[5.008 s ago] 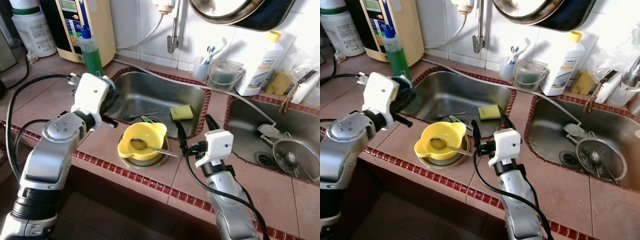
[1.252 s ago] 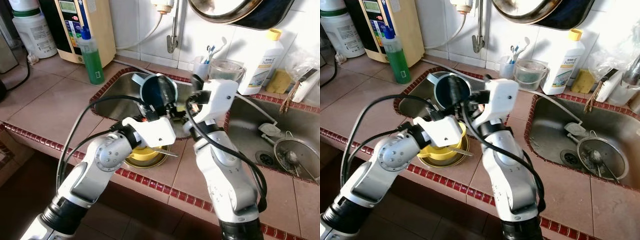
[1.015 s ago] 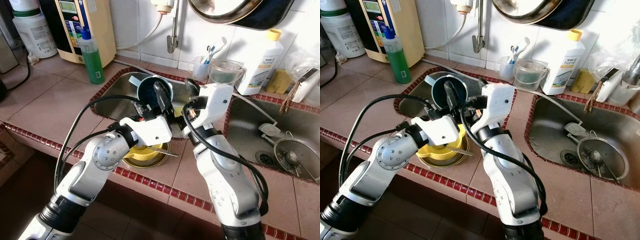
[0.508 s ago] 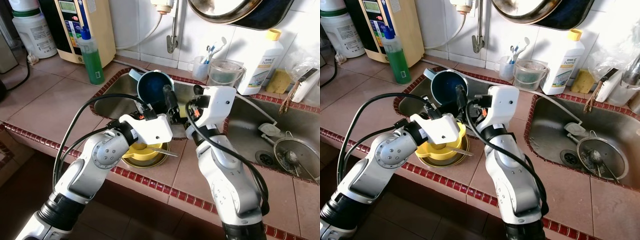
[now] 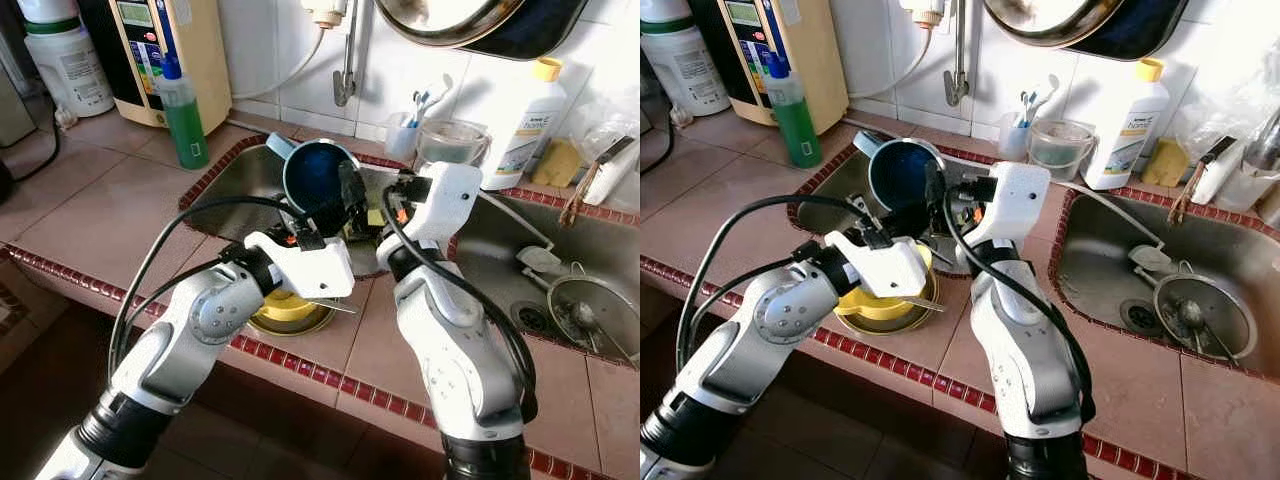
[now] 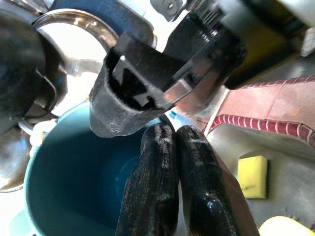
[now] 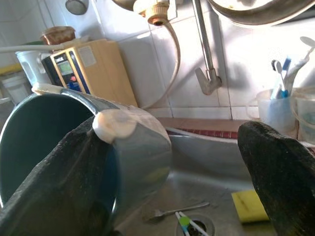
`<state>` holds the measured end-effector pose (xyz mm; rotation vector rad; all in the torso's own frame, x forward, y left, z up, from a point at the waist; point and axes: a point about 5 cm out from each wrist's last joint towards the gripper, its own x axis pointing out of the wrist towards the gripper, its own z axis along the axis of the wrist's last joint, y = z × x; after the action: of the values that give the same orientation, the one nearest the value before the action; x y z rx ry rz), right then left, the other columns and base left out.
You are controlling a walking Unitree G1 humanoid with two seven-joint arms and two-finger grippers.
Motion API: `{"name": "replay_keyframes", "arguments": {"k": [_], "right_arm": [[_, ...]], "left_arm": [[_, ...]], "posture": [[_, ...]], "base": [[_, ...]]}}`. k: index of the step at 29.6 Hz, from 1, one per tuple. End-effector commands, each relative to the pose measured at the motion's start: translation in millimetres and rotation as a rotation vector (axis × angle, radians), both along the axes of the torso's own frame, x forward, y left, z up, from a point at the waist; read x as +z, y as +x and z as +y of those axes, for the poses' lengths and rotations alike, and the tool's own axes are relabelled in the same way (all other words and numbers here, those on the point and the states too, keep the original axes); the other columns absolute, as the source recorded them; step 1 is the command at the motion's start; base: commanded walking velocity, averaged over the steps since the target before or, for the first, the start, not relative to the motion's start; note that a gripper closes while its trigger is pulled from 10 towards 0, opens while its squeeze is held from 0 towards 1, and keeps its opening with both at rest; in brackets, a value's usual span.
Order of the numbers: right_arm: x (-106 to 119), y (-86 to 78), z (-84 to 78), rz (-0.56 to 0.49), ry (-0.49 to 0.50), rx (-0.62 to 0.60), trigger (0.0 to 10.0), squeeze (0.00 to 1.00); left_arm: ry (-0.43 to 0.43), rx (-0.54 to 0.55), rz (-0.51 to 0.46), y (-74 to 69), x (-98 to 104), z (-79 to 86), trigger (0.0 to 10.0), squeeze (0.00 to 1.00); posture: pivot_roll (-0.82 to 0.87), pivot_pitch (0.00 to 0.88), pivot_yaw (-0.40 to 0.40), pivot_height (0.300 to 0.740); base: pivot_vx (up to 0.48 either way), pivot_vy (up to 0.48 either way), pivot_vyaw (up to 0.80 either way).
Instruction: Kitchen organization
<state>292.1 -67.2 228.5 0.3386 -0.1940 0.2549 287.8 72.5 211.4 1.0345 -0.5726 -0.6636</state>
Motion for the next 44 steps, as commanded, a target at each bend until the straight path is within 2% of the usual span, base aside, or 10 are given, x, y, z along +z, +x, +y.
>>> {"name": "replay_keyframes", "arguments": {"k": [1,4,5,6,7,17,44], "right_arm": [[9.8,-0.7,4.0,-0.013,0.053,-0.002,10.0,0.00],[11.5,0.2,3.2,-0.017,0.054,-0.016,10.0,0.00],[12.2,0.6,2.1,-0.019,0.051,-0.035,5.1,0.00],[12.1,1.0,1.5,-0.015,0.056,-0.040,1.6,0.00],[12.1,1.2,1.0,-0.014,0.059,-0.046,0.0,0.00],[10.2,2.4,-3.3,0.012,0.047,-0.105,0.0,0.00],[5.8,-0.1,0.3,0.017,0.027,-0.100,0.0,0.00]], "left_arm": [[0.007,-0.022,-0.039,-4.2,5.5,-3.2,10.0,0.00],[0.005,-0.025,-0.040,-5.0,5.6,-3.8,10.0,0.00],[0.003,-0.025,-0.037,-5.0,5.3,-3.7,10.0,0.00],[0.004,-0.024,-0.038,-5.1,5.4,-3.7,10.0,0.00],[0.004,-0.024,-0.038,-5.2,5.4,-3.7,10.0,0.00],[0.001,-0.030,-0.047,-6.4,7.7,-4.6,10.0,0.00],[0.000,-0.052,-0.034,-10.5,6.8,-7.6,10.0,0.00]], "posture": [[-0.20,0.060,-0.009,0.740],[-0.20,0.060,-0.009,0.740],[-0.20,0.059,-0.009,0.740],[-0.20,0.059,-0.009,0.740],[-0.20,0.059,-0.009,0.740],[-0.19,0.058,-0.009,0.740],[-0.19,0.043,-0.012,0.740]], "base": [[0.000,0.000,0.00],[0.000,0.000,0.00],[0.000,0.000,0.00],[0.000,0.000,0.00],[0.000,0.000,0.00],[0.000,0.000,0.00],[0.000,0.000,0.00]]}}
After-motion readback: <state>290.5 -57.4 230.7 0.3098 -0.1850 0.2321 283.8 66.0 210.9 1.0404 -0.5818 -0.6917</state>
